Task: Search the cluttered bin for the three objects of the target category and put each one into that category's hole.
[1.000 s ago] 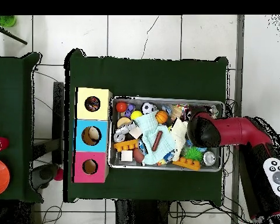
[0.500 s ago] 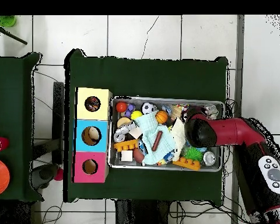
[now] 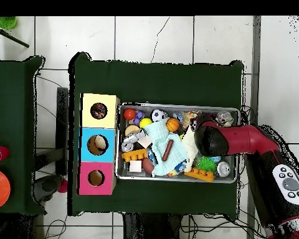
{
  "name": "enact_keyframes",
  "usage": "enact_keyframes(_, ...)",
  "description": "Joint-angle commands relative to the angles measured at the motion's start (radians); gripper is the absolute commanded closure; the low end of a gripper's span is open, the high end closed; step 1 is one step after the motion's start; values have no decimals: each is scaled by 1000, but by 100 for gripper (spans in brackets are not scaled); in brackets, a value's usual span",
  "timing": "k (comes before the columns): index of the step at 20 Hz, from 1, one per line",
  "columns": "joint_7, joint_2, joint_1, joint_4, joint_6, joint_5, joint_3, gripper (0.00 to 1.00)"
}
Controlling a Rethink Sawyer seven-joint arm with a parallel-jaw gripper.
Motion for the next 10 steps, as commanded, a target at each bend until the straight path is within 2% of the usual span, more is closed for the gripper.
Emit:
enact_keyframes(1,-100,58,18,-5,-27,-70,23,100)
enact_keyframes(10,-95,82,37,-31,-41,-92,6,100)
